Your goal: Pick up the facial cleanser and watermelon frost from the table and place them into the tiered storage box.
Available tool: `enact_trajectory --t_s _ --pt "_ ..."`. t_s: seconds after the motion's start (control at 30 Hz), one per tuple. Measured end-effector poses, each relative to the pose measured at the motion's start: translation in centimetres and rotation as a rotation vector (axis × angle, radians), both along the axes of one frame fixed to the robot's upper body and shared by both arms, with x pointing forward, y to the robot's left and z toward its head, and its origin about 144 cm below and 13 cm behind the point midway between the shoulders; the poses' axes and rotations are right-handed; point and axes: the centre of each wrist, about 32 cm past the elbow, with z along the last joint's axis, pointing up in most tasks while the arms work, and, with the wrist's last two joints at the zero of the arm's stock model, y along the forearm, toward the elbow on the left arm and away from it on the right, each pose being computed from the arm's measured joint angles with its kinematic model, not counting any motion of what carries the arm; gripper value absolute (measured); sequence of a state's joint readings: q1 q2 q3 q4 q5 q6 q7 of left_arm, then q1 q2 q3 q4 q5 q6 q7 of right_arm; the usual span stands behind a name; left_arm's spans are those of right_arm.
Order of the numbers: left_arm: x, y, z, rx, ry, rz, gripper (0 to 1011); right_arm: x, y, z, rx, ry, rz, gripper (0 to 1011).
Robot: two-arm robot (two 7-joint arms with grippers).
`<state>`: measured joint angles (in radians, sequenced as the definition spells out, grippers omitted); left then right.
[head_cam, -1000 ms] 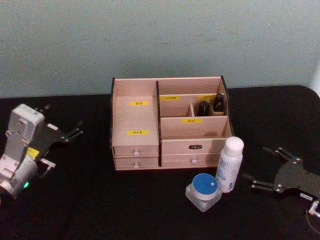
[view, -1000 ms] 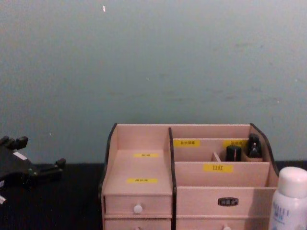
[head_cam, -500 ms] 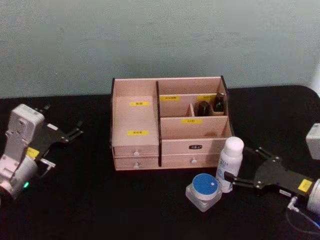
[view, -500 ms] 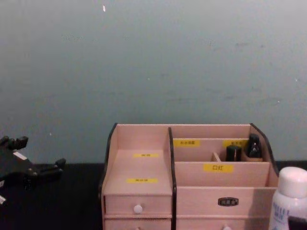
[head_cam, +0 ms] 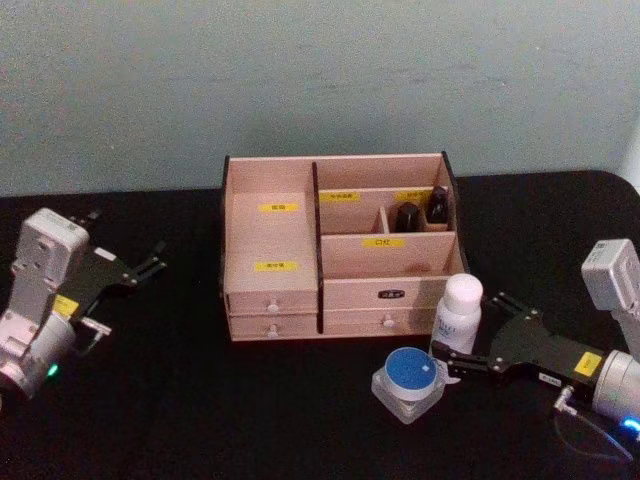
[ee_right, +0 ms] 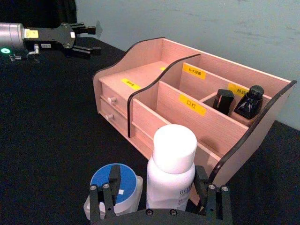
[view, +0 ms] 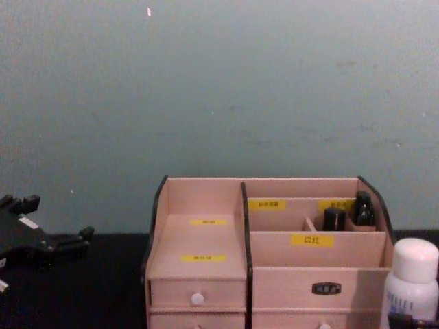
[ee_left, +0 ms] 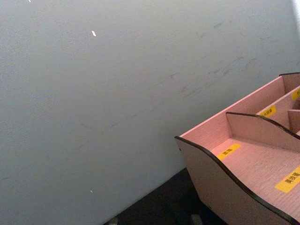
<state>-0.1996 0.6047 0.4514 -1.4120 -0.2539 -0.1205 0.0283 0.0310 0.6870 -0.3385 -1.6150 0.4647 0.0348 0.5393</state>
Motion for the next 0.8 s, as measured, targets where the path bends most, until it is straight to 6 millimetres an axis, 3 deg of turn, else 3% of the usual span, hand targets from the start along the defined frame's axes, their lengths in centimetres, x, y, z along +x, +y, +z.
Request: enact_trajectory --t_s 0.8 --pt "0.00 0.00 0.00 0.000 0.000 0.000 1001 0.56 0.12 -0.20 -0.003 -0.031 -0.013 1000"
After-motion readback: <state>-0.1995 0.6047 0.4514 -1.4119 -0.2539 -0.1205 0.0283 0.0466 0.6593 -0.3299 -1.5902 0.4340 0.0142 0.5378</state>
